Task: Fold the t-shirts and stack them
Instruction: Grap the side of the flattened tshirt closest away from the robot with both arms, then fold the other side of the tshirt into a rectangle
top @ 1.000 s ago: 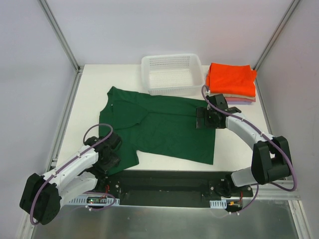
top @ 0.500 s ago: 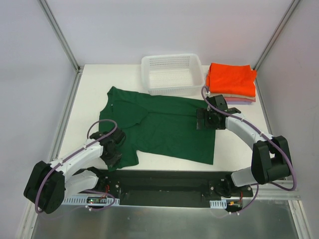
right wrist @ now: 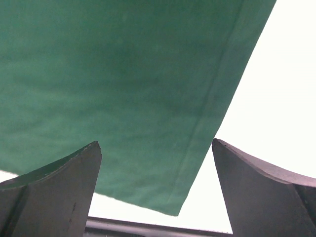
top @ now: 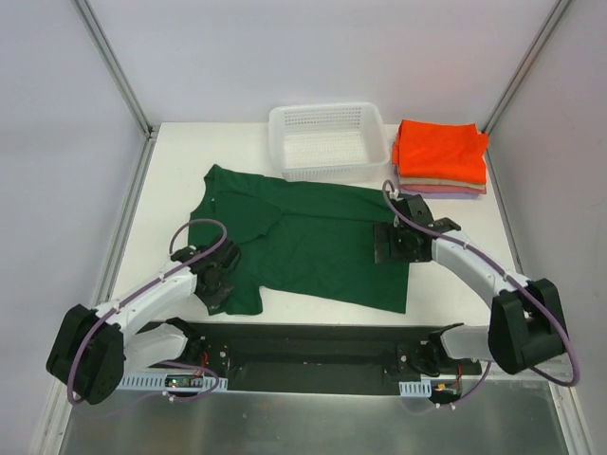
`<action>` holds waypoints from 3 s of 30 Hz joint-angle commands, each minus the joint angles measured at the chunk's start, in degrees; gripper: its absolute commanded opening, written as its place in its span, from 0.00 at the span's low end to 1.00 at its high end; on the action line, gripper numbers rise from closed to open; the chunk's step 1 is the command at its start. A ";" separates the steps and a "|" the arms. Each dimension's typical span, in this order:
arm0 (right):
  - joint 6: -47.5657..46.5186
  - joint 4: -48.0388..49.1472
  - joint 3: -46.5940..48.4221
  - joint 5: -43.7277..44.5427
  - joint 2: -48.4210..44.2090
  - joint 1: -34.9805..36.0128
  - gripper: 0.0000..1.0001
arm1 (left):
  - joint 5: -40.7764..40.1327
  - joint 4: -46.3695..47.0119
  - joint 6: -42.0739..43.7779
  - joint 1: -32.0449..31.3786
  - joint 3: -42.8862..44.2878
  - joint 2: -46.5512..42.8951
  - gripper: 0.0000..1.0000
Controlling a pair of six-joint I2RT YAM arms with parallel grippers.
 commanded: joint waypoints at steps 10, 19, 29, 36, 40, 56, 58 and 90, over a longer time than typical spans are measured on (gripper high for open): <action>18.37 -15.42 -13.00 2.22 -19.98 9.94 0.85 | -0.42 1.34 7.68 -0.43 0.79 -9.32 0.00; 22.51 -10.31 -17.49 3.27 -15.95 10.03 0.56 | -0.15 1.26 8.03 -0.43 0.09 -13.53 0.00; 23.92 -12.51 -16.70 4.23 -15.87 10.03 0.31 | -0.50 0.73 7.94 -0.43 0.44 -15.65 0.00; 23.48 -10.93 -15.91 5.29 -13.49 10.03 0.00 | -1.99 0.73 9.61 -0.34 3.07 -15.30 0.00; 21.64 -11.10 -14.69 5.82 -16.47 10.12 0.00 | -3.49 0.73 10.75 -0.34 5.00 -15.48 0.00; 13.55 -2.94 -6.78 4.33 -17.36 2.04 0.00 | -10.25 7.40 17.08 1.59 19.41 -4.76 0.00; 13.11 -1.53 -5.55 3.89 -15.87 0.98 0.00 | -10.61 9.68 18.57 2.82 21.09 -2.92 0.00; 7.75 9.36 9.75 3.98 9.00 -8.87 0.01 | -1.91 30.08 40.11 16.36 45.60 31.79 0.01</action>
